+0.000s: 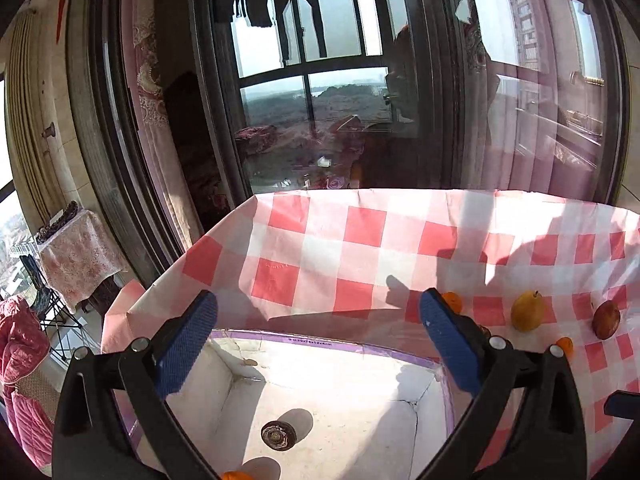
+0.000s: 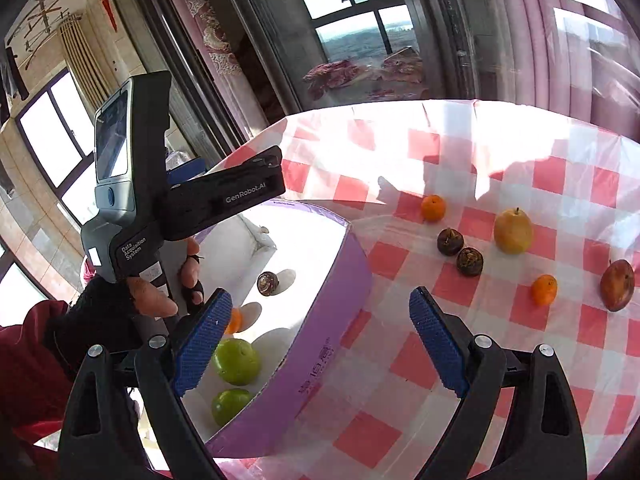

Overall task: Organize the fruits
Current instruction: 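Grasp the brown apple with the right tool while the left tool grasps an orange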

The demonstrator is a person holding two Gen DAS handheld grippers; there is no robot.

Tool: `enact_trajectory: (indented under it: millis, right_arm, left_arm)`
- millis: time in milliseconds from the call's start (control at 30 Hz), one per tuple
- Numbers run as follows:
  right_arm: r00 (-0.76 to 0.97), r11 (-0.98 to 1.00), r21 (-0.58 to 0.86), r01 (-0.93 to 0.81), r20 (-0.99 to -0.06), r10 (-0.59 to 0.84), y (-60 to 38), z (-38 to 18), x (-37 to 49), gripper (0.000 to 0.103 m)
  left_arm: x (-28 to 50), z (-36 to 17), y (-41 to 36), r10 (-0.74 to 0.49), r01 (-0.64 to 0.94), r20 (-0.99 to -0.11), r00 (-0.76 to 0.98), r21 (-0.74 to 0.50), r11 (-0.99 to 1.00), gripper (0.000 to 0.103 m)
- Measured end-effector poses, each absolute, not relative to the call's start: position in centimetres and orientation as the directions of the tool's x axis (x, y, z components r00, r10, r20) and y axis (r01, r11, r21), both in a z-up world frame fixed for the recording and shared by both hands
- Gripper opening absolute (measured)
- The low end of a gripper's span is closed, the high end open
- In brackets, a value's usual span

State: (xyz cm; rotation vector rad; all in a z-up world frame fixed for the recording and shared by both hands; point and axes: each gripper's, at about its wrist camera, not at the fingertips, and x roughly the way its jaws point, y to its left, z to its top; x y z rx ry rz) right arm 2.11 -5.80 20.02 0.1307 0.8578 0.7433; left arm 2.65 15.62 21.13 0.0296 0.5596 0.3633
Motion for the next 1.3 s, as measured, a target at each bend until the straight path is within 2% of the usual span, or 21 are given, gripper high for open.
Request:
enact_trajectory:
  millis: [100, 233, 433, 567, 667, 833, 1000, 1167, 1233, 1300]
  right_arm:
    - [0.462, 0.829, 0.395, -0.396, -0.694, 0.552, -10.4, 17.6, 3.8, 0.087]
    - [0.467, 0.9, 0.373, -0.223, -0.77, 0.435, -15.4, 13.7, 4.5, 0.087]
    - [0.423, 0.957, 0.284, -0.065, -0.86, 0.284, -21.5, 7.1, 4.4, 0.087]
    - [0.394, 0.976, 0.218, -0.015, -0.896, 0.206, -24.1, 4.3, 5.1, 0.087]
    - [0.401, 0.985, 0.169, -0.018, -0.902, 0.162, -25.2, 3.1, 6.0, 0.087]
    - [0.428, 0.993, 0.103, -0.054, -0.896, 0.116, -25.9, 1.5, 8.9, 0.087]
    - [0.451, 0.991, 0.102, -0.09, -0.883, 0.132, -26.0, 0.8, 13.2, 0.087]
    - [0.471, 0.988, 0.091, -0.124, -0.871, 0.14, -25.6, 0.4, 17.2, 0.084]
    - [0.47, 0.987, 0.082, -0.141, -0.871, 0.14, -25.3, 0.1, 18.5, 0.082]
    - [0.472, 0.986, 0.065, -0.153, -0.872, 0.131, -25.0, -0.1, 19.5, 0.079]
  left_arm:
    - [4.0, 22.1, 12.2, 0.273, -0.274, -0.503, 0.82, 0.073, 0.959, 0.101]
    - [5.2, 21.5, 6.9, 0.149, -0.156, -0.541, 0.827, 0.033, 0.987, 0.101]
    - [6.1, 15.1, -0.3, -0.009, 0.01, -0.709, 0.705, -0.003, 1.0, 0.101]
    - [5.7, 9.0, -4.3, -0.051, 0.079, -0.83, 0.556, -0.008, 0.997, 0.101]
    - [5.4, 5.9, -6.4, -0.042, 0.11, -0.87, 0.491, 0.015, 0.994, 0.101]
    - [6.2, 3.5, -7.9, -0.001, 0.104, -0.883, 0.47, 0.054, 0.993, 0.101]
    - [8.5, 2.6, -8.2, 0.039, 0.053, -0.87, 0.492, 0.075, 0.996, 0.101]
    - [11.0, 1.9, -8.6, 0.031, 0.02, -0.848, 0.53, 0.049, 0.999, 0.1]
    - [11.9, 1.5, -9.1, 0.037, 0.019, -0.838, 0.544, 0.056, 0.998, 0.098]
    - [12.9, 1.0, -9.5, 0.038, 0.022, -0.838, 0.545, 0.06, 0.998, 0.091]
